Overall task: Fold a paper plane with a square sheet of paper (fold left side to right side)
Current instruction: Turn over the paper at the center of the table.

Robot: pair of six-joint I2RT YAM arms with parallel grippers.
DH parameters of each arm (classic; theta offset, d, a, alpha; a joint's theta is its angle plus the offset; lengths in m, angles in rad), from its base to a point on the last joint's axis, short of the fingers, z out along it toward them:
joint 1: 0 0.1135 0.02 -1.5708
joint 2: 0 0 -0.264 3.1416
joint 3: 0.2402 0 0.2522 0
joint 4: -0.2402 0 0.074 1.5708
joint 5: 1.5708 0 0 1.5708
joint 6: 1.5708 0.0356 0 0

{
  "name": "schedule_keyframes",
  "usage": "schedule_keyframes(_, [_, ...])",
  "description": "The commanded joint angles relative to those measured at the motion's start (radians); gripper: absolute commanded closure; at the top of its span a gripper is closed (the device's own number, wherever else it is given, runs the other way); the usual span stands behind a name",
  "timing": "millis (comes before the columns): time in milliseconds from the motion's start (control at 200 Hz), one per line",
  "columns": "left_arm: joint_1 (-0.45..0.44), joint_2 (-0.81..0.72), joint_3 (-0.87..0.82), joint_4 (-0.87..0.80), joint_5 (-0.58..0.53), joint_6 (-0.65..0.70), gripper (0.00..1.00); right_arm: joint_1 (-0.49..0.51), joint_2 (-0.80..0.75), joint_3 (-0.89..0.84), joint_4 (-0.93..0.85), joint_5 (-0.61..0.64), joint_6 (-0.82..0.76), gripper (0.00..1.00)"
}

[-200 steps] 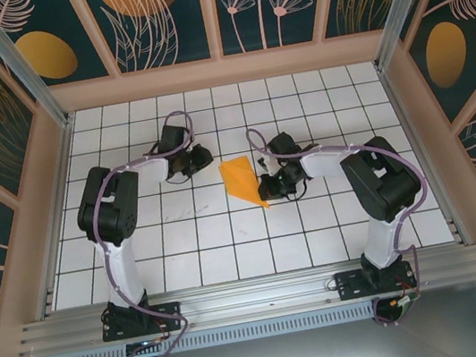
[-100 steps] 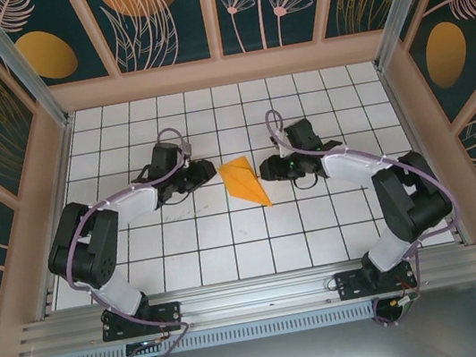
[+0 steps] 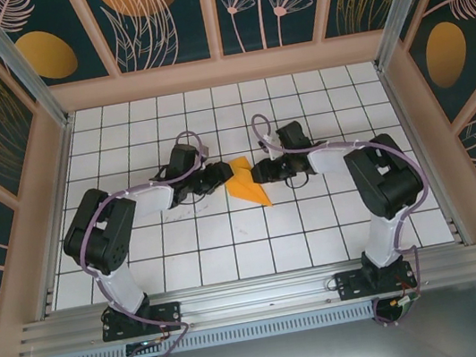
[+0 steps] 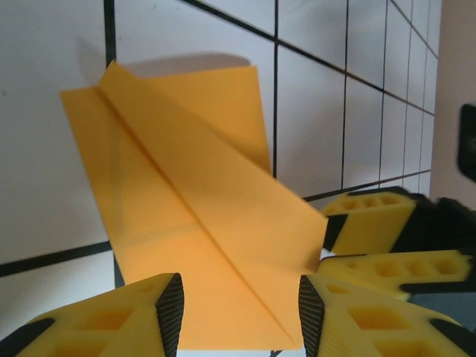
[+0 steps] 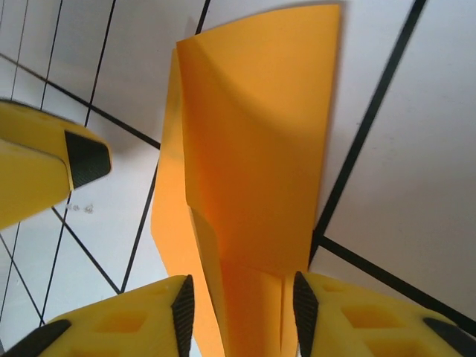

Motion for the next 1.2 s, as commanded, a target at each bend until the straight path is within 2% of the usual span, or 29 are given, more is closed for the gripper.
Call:
schedule_keyframes(0, [0.0,0.009,0.017,0.004,-0.018,-0.012,0.53,0.0,0.017,0.029,0.056,-0.071,-0.017,0.64])
schedule_keyframes(75, [0.0,0.01,0.016,0.006,-0.018,-0.015,0.52,-0.003,0.023,0.029,0.057,-0.08,-0.016,0.75])
schedule_keyframes(145, [0.0,0.011,0.016,0.011,-0.016,-0.022,0.52,-0.01,0.015,0.024,0.061,-0.097,-0.012,0.91])
schedule_keyframes(230, [0.0,0.001,0.003,0.031,-0.021,-0.042,0.51,-0.025,-0.024,0.0,0.087,-0.104,0.007,0.99])
schedule_keyframes(375, [0.0,-0.002,-0.018,0.1,-0.013,-0.096,0.49,-0.061,-0.056,-0.04,0.14,-0.175,0.049,1.0])
schedule_keyframes(595, [-0.001,0.061,-0.012,0.252,0.06,-0.178,0.48,-0.064,-0.053,-0.057,0.135,-0.18,0.05,1.0])
schedule_keyframes(981, [-0.004,0.16,0.055,0.263,0.091,-0.183,0.47,-0.075,-0.054,-0.079,0.155,-0.199,0.065,1.0])
schedule_keyframes(1196, [-0.005,0.211,0.119,0.294,0.11,-0.182,0.55,-0.085,-0.051,-0.088,0.165,-0.209,0.077,0.98])
